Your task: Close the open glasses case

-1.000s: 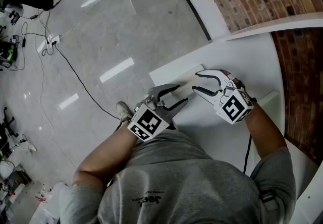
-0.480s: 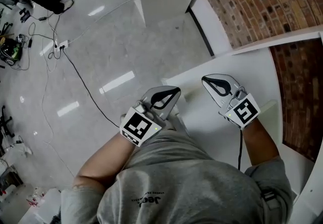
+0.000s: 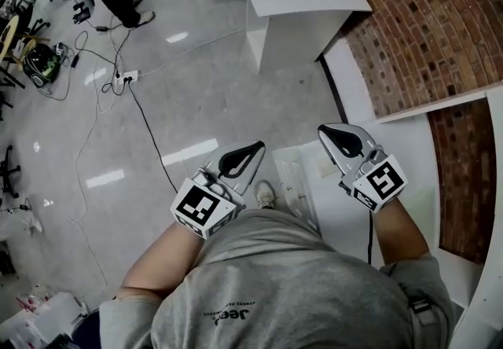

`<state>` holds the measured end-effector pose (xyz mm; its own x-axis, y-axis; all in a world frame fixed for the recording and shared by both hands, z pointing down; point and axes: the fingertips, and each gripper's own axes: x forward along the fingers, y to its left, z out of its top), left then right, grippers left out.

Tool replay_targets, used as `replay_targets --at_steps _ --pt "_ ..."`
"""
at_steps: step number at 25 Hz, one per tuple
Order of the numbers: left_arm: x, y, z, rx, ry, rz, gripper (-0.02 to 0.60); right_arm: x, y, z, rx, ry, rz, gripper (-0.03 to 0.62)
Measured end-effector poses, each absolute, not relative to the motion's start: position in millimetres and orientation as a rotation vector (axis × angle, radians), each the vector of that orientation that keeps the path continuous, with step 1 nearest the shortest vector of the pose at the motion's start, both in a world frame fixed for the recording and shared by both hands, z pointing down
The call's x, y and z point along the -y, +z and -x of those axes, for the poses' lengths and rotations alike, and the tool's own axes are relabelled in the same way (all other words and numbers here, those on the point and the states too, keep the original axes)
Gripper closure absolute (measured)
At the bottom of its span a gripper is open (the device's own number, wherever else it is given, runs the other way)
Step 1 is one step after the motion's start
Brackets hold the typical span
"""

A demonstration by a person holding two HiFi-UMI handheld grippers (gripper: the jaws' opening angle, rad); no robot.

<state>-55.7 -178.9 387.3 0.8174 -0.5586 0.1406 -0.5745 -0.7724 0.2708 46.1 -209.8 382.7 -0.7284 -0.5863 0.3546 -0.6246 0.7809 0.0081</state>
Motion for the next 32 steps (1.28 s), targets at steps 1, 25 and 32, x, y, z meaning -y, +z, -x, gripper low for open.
replay_targets --at_steps 1,25,32 --pt "180.1 382.5 70.7 0.906 0.082 -2.689 0.584 212.4 376.1 -33.9 2.649 0.151 -0.918 0.585" --pt "145.2 302.3 327.3 1.487 -0.030 -2.479 0.584 212.1 326.3 190.8 2.823 0.200 -0.672 0.585" --pt "147.4 309.9 341.3 1.509 -0.033 -2.467 0.584 218.3 328.3 193.3 2.807 0.191 -0.689 0.585"
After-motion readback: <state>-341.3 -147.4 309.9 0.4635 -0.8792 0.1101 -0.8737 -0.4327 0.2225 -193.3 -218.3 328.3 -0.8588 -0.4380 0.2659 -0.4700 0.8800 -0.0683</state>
